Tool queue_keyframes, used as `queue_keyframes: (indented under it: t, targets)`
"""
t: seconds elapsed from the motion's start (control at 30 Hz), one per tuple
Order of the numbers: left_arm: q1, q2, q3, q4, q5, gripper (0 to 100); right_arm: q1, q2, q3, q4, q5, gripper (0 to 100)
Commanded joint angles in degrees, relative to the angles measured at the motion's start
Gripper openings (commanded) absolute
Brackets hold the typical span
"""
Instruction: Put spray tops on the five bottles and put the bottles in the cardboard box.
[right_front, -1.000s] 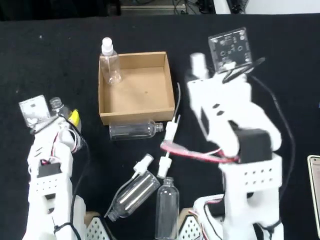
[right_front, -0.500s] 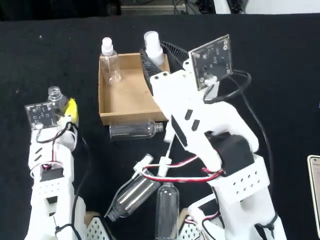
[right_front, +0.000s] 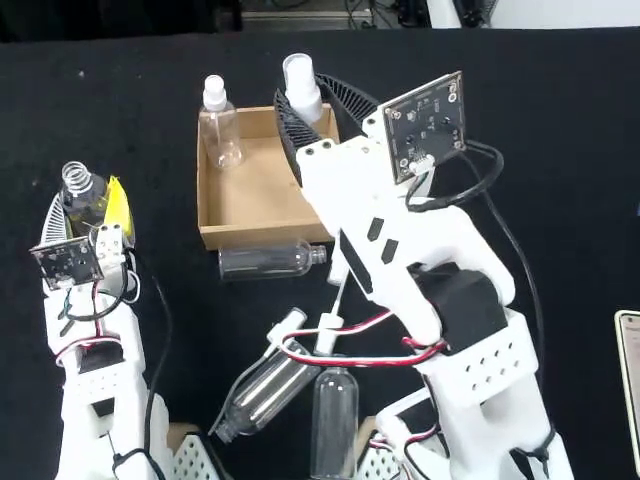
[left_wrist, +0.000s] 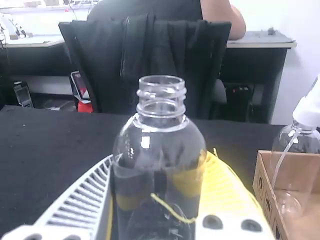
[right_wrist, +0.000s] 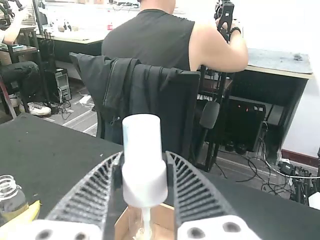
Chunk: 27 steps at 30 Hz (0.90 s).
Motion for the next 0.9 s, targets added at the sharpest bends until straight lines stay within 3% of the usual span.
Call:
queue_keyframes:
  t: [0.0, 0.17, 0.4, 0.6, 0.87]
  targets:
    - [1.27, -3.25, 1.36, -3.96, -0.18, 3, -0.79, -2.33, -0.57, -1.41, -0.26, 1.1]
    - [5.67, -10.64, 1.71, -5.1, -0.18, 3, -0.79, -5.58, -0.66, -1.93, -0.26, 1.1]
    - [13.05, -20.75, 2.24, 5.8, -0.18, 3, -0.97, -12.44, -0.22, -8.44, -0.26, 1.1]
    - [21.49, -29.63, 2.24, 16.44, -0.18, 3, -8.26, -13.14, -0.22, -11.08, -0.09, 1.1]
    - [29.58, -38.86, 2.24, 28.13, -0.18, 3, -16.35, -12.0, -0.13, -24.0, 0.26, 1.1]
